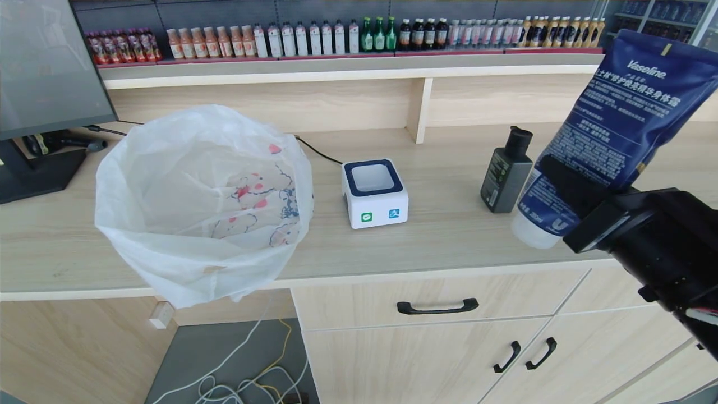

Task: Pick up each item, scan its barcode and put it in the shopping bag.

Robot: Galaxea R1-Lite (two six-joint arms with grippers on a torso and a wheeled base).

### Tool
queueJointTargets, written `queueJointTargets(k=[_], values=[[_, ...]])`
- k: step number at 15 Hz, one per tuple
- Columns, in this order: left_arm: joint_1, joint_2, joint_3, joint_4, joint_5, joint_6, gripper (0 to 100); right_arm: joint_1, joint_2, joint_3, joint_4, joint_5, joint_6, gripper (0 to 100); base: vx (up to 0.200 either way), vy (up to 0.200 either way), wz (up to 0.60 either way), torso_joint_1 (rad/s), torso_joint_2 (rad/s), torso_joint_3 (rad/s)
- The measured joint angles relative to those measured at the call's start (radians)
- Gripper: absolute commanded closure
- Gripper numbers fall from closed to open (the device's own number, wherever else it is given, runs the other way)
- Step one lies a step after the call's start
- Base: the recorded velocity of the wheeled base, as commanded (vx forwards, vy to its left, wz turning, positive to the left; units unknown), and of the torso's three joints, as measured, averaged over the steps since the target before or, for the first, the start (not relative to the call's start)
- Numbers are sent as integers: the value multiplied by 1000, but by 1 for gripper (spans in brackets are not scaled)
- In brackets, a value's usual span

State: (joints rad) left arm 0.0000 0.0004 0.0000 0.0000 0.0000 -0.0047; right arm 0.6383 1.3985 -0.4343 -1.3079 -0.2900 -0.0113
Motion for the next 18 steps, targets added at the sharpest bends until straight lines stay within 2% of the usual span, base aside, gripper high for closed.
queueJointTargets(k=[5,8,13,15,18], values=[[-1,0,0,0,0,0,0,31,-89,110,1,57,22,100,0,0,0,0,0,0],[0,0,0,0,0,0,0,89,-138,134,3,74,107,100,0,0,0,0,0,0],[0,0,0,0,0,0,0,124,-157,184,4,279,207,100,0,0,0,0,0,0],[0,0,0,0,0,0,0,128,-159,190,3,399,247,100,0,0,0,0,0,0],[0,0,0,0,0,0,0,129,-163,195,3,453,335,100,0,0,0,0,0,0]])
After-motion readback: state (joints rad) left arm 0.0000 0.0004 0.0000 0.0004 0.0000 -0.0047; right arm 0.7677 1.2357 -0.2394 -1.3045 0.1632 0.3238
